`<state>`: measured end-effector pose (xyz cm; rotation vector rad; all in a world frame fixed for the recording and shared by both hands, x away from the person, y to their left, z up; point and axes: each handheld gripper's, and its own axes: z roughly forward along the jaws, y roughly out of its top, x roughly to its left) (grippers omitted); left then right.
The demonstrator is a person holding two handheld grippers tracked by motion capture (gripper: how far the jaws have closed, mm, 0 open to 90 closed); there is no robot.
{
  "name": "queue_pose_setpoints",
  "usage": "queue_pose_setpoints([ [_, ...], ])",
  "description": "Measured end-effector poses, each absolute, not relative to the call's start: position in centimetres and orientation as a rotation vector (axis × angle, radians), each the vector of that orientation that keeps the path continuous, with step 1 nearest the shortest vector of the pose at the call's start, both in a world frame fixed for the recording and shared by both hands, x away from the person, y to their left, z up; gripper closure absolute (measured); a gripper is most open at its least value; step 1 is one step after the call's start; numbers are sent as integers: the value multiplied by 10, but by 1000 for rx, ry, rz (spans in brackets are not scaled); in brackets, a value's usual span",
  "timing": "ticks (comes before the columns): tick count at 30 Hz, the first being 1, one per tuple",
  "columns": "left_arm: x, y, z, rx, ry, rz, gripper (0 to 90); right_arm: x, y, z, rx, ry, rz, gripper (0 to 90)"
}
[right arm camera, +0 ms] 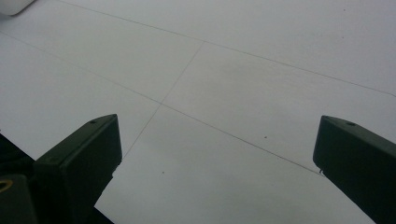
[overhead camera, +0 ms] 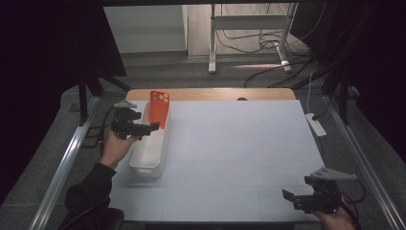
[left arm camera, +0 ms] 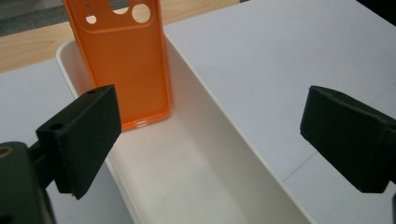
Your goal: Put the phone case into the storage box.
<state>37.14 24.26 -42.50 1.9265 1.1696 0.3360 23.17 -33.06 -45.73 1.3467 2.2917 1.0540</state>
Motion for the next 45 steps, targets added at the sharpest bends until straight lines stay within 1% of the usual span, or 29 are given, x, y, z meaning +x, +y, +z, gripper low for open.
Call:
queue_pose_setpoints([
  [18,346,237,-423,1944,1113,339,34,232,-331,-457,1350,2292,1052,16],
  [36,327,230,-425,1975,1065,399,10,232,-331,-457,1347,2293,1054,16],
  [45,317,230,-427,1970,1060,397,3,231,-330,-457,1345,2292,1056,16],
])
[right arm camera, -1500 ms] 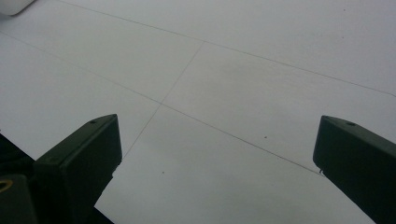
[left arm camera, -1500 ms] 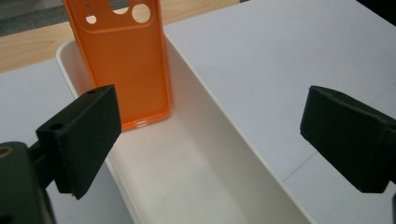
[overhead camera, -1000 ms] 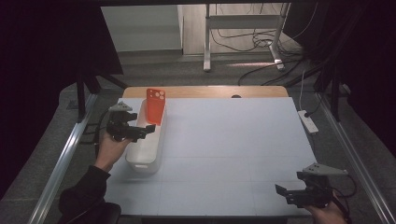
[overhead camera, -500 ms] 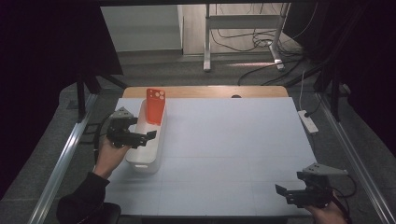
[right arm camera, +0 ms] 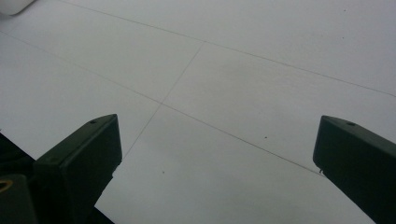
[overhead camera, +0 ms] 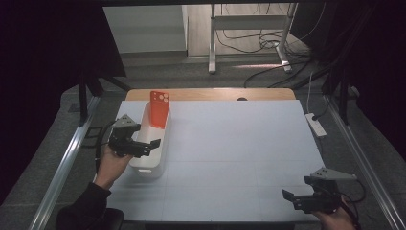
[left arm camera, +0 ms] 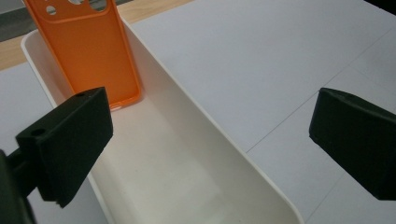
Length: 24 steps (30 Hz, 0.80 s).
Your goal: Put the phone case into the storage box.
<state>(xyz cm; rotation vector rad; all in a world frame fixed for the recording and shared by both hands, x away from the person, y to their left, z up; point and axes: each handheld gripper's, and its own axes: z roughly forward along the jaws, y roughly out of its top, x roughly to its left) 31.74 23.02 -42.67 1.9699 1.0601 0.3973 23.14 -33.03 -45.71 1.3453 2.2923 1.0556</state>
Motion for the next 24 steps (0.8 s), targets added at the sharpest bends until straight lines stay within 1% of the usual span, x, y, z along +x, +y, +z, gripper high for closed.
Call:
queue_pose_setpoints([
  [24,287,238,-428,1931,1060,417,3,231,-330,-457,1332,2293,1056,14],
])
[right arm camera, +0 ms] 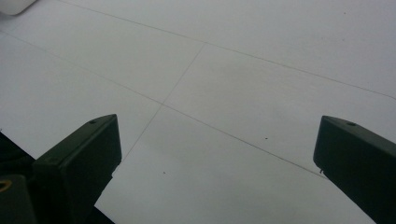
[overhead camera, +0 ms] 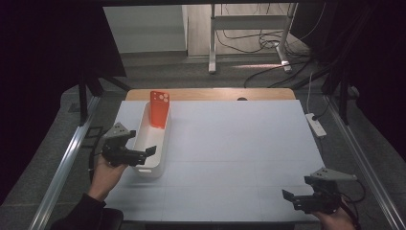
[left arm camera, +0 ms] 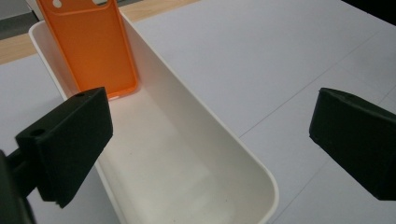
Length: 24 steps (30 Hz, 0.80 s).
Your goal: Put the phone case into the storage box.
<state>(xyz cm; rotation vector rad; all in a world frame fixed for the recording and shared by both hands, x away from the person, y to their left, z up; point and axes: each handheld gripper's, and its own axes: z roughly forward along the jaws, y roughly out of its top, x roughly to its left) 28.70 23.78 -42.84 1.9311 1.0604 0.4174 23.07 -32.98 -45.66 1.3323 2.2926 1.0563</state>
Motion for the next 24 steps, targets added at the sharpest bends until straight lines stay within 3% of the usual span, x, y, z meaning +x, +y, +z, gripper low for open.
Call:
queue_pose_setpoints([
  [24,255,248,-437,1890,1090,430,4,231,-329,-456,1325,2298,1060,16],
])
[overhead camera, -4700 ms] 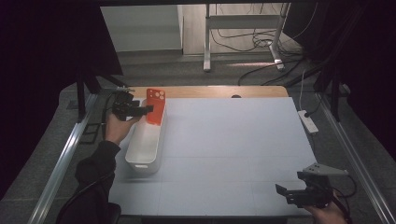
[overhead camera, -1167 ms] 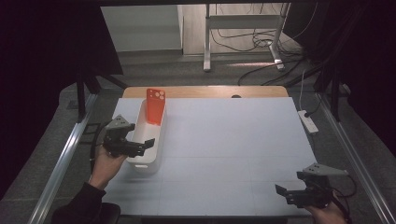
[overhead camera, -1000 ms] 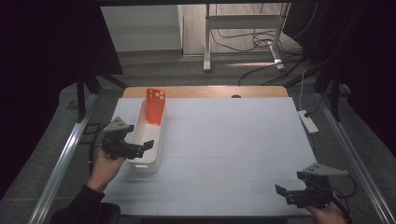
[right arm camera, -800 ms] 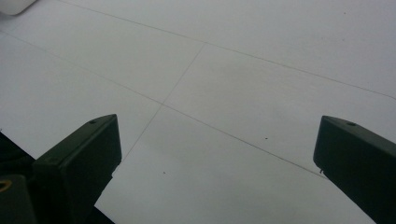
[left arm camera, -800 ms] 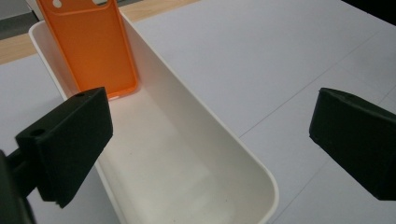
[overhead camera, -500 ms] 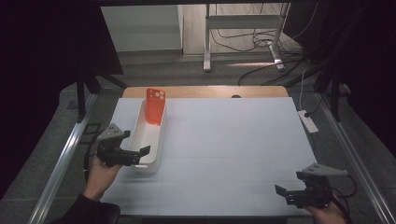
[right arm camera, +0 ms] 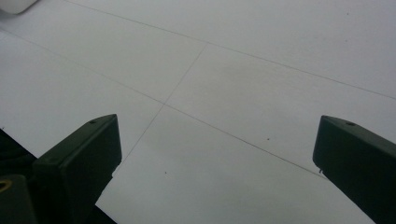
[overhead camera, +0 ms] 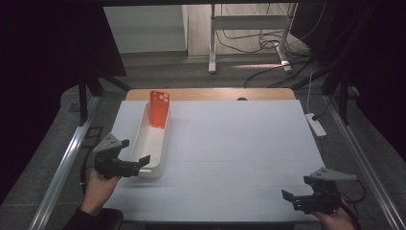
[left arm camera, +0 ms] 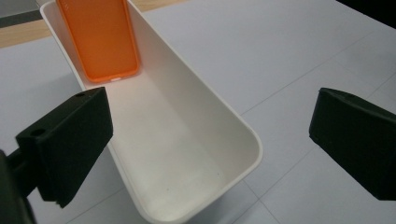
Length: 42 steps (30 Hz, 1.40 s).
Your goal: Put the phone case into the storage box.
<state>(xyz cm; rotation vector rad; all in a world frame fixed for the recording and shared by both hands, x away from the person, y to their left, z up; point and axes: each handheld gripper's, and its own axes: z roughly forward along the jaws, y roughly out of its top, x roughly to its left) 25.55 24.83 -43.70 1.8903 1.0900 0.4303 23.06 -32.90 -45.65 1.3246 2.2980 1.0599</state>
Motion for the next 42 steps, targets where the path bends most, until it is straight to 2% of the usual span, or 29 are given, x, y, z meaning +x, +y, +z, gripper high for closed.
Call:
queue_pose_setpoints([
  [42,207,267,-450,1871,1135,465,2,230,-329,-456,1330,2291,1056,9],
])
